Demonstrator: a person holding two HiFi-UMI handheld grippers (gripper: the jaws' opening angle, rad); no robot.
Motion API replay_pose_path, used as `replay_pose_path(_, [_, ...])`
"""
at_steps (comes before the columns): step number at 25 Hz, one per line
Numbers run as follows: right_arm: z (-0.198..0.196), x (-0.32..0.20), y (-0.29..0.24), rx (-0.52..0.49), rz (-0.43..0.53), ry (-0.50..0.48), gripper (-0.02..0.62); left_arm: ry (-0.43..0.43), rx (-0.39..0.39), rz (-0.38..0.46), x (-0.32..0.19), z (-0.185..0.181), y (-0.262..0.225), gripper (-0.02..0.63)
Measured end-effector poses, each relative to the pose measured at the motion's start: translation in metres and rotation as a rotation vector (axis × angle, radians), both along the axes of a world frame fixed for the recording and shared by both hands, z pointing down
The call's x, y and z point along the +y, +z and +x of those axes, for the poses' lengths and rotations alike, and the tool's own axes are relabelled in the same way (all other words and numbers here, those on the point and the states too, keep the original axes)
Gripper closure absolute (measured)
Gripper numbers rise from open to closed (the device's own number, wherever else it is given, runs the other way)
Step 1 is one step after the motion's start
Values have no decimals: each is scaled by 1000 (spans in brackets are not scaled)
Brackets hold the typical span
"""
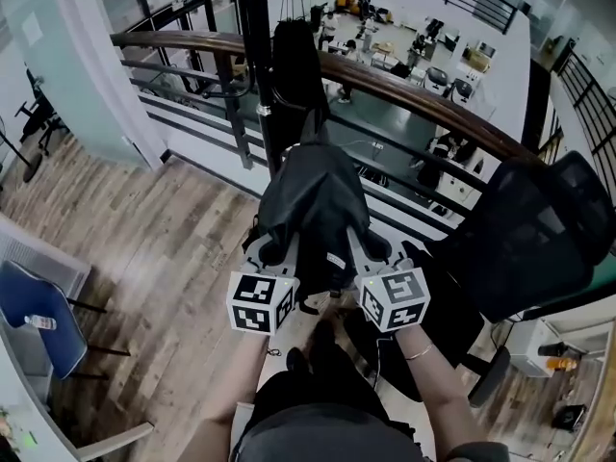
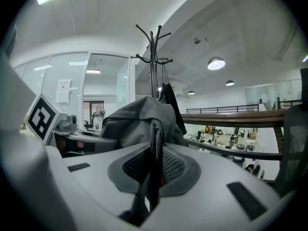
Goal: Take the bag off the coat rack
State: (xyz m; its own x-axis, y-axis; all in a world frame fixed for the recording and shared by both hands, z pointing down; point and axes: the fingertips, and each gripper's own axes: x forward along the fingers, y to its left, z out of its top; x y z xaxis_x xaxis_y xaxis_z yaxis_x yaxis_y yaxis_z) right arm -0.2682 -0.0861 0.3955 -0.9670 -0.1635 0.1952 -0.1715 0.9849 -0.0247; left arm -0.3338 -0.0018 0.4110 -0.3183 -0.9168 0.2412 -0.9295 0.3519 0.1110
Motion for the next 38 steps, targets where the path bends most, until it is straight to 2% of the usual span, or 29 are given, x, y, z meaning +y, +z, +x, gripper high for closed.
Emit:
replay_pose_path(11, [48, 24, -30, -43, -7, 119, 561, 104, -48, 29, 15, 35, -33, 579])
replay_pose_path(17, [78, 25, -50, -71, -25, 192, 561, 182, -80, 56, 7, 56, -56, 580])
replay_pose_path(27, [146, -4, -76, -120, -27, 342, 561, 343, -102, 104, -39, 112, -83, 580])
replay_pose_path(38, [244, -44, -97, -167, -23, 493, 561, 509, -118, 136, -98, 203, -104, 579])
